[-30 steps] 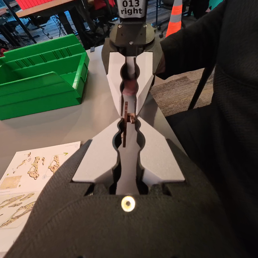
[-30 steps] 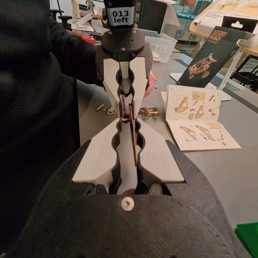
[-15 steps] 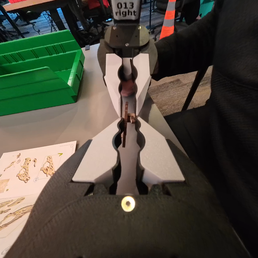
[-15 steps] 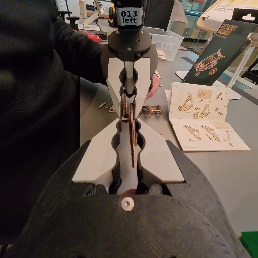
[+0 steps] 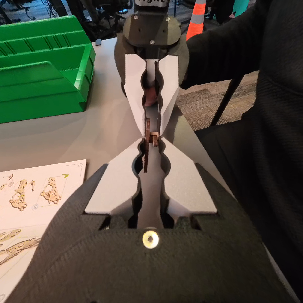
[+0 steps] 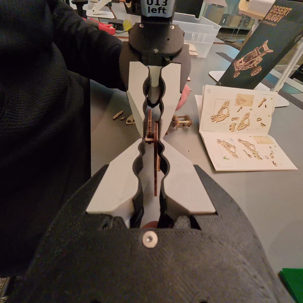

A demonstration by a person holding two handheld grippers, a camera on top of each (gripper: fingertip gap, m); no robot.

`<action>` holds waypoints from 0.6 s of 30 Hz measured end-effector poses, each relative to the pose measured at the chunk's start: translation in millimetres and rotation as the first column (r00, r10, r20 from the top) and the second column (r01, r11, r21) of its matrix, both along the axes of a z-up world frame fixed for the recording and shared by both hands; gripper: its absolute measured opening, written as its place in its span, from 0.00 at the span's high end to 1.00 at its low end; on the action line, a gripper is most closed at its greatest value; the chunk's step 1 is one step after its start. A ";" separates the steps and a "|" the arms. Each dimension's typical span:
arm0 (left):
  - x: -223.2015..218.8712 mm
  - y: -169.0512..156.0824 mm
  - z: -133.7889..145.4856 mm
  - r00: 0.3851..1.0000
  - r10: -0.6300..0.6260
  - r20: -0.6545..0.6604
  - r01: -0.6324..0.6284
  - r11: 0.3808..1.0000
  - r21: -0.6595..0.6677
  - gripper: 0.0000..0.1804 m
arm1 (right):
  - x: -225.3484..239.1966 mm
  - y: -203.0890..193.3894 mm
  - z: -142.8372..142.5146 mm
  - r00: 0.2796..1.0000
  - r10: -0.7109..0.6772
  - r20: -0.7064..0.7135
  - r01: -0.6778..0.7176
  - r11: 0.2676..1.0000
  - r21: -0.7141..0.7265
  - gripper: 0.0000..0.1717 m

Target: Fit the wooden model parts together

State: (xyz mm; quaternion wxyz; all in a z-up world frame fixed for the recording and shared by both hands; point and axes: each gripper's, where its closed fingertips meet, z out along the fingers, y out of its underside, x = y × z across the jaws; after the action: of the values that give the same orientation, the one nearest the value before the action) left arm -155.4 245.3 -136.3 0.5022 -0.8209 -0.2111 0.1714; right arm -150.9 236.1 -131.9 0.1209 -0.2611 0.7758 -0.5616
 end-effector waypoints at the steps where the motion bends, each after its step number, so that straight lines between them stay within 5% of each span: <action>1: -0.4 -0.3 0.1 1.000 0.002 -0.004 -0.002 1.000 -0.006 0.92 | -0.5 -0.2 0.1 1.000 -0.003 0.002 0.003 1.000 0.001 0.93; 18: -2.6 0.9 0.3 1.000 0.008 -0.009 -0.008 1.000 -0.020 0.94 | -2.6 -0.2 1.0 1.000 -0.017 0.009 0.017 1.000 0.002 0.95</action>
State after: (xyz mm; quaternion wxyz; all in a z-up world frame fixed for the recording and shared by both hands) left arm -158.0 246.2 -136.0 0.4943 -0.8242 -0.2103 0.1791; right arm -153.4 235.9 -130.9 0.1200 -0.2517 0.7778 -0.5632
